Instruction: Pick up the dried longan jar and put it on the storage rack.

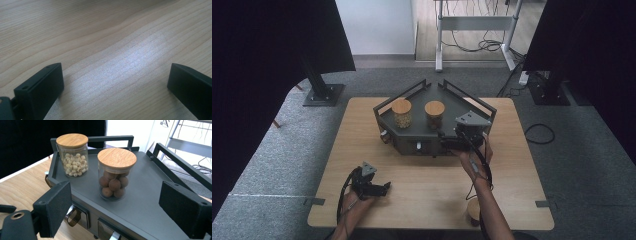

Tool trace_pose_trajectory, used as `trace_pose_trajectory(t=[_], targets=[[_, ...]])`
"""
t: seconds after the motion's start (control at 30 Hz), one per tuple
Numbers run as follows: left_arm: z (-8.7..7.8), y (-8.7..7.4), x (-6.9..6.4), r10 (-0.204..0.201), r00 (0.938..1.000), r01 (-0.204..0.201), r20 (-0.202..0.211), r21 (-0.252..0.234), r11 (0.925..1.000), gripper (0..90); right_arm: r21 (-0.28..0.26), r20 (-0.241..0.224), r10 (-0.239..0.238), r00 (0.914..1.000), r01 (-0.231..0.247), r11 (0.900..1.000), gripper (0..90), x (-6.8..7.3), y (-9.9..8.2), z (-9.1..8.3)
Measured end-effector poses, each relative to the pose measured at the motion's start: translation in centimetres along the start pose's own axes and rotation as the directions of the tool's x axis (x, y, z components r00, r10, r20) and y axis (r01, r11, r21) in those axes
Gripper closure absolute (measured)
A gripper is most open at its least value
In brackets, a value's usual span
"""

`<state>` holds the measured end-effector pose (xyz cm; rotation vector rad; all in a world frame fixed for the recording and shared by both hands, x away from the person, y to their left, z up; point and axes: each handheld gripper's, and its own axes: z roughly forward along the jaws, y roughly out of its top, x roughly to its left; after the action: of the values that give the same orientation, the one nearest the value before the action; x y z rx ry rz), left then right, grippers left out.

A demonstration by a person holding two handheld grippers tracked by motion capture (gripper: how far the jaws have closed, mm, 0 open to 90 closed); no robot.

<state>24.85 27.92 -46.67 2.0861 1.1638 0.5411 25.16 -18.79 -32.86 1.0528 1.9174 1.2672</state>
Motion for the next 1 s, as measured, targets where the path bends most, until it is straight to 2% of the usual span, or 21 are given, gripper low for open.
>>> trace_pose_trajectory(t=[0.7, 1.0], targets=[[0.0, 0.0, 0.0, 0.002, 1.0, -0.002, 0.0, 0.0, 1.0, 0.2, -0.018, 0.026, -0.015, 0.9996, 0.016, 0.9997, 10.0, -0.3, -1.7, -2.6], [0.0, 0.0, 0.0, 0.002, 1.0, -0.002, -0.001, -0.001, 1.0, 0.2, -0.022, 0.042, -0.019, 0.9989, 0.02, 0.9995, 9.2, -0.7, -3.1, -4.1]])
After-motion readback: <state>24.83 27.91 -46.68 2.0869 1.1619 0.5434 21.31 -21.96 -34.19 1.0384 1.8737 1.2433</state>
